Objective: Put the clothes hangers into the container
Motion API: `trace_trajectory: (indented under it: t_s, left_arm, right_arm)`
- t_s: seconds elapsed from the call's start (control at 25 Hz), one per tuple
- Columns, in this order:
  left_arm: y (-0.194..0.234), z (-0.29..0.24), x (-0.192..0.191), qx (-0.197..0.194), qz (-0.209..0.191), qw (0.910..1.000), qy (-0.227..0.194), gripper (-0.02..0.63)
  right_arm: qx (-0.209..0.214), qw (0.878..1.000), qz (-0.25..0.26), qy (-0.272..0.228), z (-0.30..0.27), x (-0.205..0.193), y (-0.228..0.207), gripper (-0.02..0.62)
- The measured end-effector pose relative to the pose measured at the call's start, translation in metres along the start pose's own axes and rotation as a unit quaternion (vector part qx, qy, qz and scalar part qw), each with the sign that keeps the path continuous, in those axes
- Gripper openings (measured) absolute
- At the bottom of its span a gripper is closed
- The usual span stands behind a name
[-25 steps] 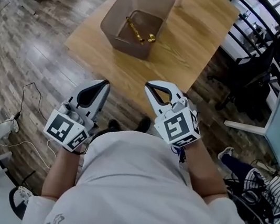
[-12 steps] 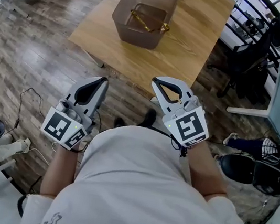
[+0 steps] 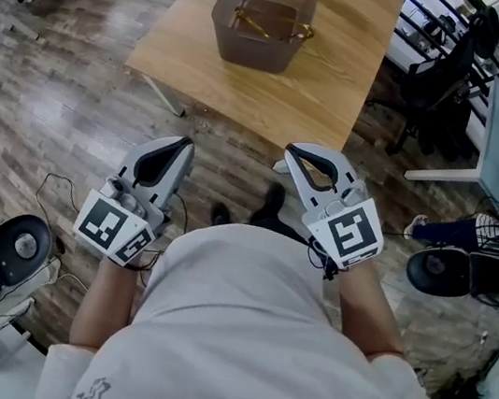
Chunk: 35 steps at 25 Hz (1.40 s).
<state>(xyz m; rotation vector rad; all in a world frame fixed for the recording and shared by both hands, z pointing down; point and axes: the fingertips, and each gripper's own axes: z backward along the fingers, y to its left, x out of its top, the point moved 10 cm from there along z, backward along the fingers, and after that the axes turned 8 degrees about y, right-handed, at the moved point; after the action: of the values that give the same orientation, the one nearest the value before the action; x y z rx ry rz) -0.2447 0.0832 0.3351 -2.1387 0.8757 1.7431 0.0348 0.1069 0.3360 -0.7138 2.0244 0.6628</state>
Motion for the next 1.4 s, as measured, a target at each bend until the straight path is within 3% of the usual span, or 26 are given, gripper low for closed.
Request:
trace_trajectory:
  t_s: [0.48, 1.4]
  left_arm:
    - [-0.039, 0.0, -0.003, -0.016, -0.013, 0.9998, 0.003, 0.006]
    - [-0.175, -0.085, 0.0, 0.061, -0.018, 0.9978, -0.015, 0.006]
  right_arm:
    - [-0.012, 1.0, -0.008, 0.0, 0.045, -0.015, 0.011, 0.005]
    - [0.035, 0.998, -0.014, -0.049, 0.159, -0.105, -0.07, 0.005]
